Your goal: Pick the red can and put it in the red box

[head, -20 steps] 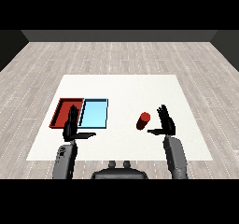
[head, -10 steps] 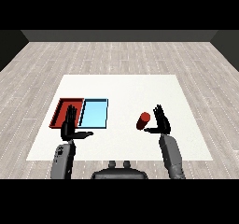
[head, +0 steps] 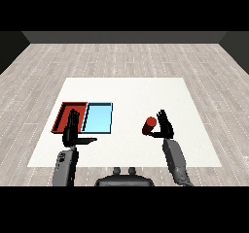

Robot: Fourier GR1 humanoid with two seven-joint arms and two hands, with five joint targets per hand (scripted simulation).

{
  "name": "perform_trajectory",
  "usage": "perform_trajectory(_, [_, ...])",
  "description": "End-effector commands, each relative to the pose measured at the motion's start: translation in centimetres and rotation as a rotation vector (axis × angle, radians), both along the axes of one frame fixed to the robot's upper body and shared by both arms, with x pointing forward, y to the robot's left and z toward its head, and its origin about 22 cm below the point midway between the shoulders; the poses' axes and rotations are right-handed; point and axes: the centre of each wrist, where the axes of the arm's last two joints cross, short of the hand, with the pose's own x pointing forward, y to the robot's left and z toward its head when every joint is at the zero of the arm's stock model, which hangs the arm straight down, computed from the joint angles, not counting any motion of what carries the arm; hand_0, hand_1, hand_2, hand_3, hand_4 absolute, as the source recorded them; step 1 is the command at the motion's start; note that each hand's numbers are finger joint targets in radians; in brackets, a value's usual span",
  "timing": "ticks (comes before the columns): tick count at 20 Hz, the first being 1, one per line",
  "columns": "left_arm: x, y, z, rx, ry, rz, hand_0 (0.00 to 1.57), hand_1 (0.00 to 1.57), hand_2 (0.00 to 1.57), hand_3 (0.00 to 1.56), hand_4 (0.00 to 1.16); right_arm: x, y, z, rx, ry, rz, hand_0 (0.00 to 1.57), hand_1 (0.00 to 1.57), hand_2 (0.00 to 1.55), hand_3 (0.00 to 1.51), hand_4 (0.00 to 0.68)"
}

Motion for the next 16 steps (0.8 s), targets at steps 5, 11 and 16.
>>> perform_trajectory(5, [-0.9, 1.1, 0.5, 0.01, -0.007, 0.013, 0.0, 0.0, 0.0, 0.0, 0.0, -1.3, 1.0, -2.2, 0.009, 0.029, 0.015, 0.0, 0.0, 0.0, 0.0, 0.0])
perform_trajectory(11, [-0.9, -2.1, 0.4, -0.001, 0.001, 0.016, 0.0, 0.0, 0.0, 0.0, 0.0, 1.9, -0.1, 0.5, 0.029, 0.029, 0.029, 0.0, 0.0, 0.0, 0.0, 0.0])
perform_trajectory(16, [0.7, -0.9, -0.3, -0.001, 0.001, -0.008, 0.0, 0.0, 0.0, 0.0, 0.0, 0.5, 1.8, -1.5, -0.021, 0.022, 0.02, 0.0, 0.0, 0.0, 0.0, 0.0])
